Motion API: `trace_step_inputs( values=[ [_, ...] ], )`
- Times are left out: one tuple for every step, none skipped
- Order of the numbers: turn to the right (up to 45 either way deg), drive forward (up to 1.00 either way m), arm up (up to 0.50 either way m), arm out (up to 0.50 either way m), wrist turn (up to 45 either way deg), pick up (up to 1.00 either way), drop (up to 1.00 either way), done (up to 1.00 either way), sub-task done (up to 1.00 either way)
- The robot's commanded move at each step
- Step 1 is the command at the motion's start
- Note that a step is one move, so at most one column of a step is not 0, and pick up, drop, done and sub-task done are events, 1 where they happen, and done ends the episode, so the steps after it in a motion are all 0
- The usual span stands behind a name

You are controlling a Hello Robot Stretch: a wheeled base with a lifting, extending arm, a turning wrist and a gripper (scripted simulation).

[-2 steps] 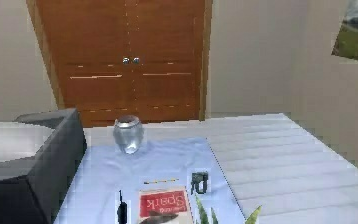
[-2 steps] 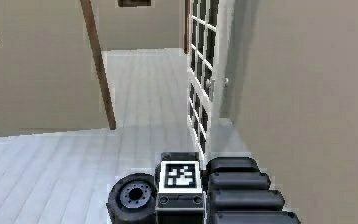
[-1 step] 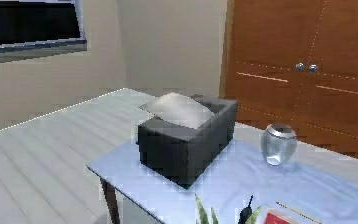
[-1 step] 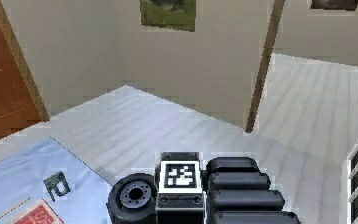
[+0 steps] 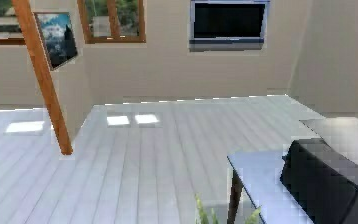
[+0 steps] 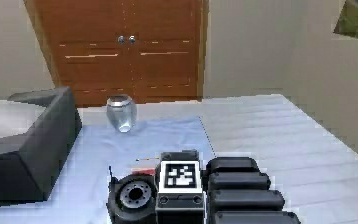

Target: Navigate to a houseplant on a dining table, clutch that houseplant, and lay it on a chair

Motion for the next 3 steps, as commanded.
trace_step_inputs(
  values=[
    [-42.0, 0.0, 0.0, 0.0, 0.0, 0.0, 0.0, 0.0, 0.0],
    [0.0, 0.0, 0.0, 0.16, 0.0, 0.0, 0.0, 0.0, 0.0],
    [0.0, 0.0, 0.0, 0.0, 45.0, 0.0, 0.0, 0.0, 0.0]
  ],
)
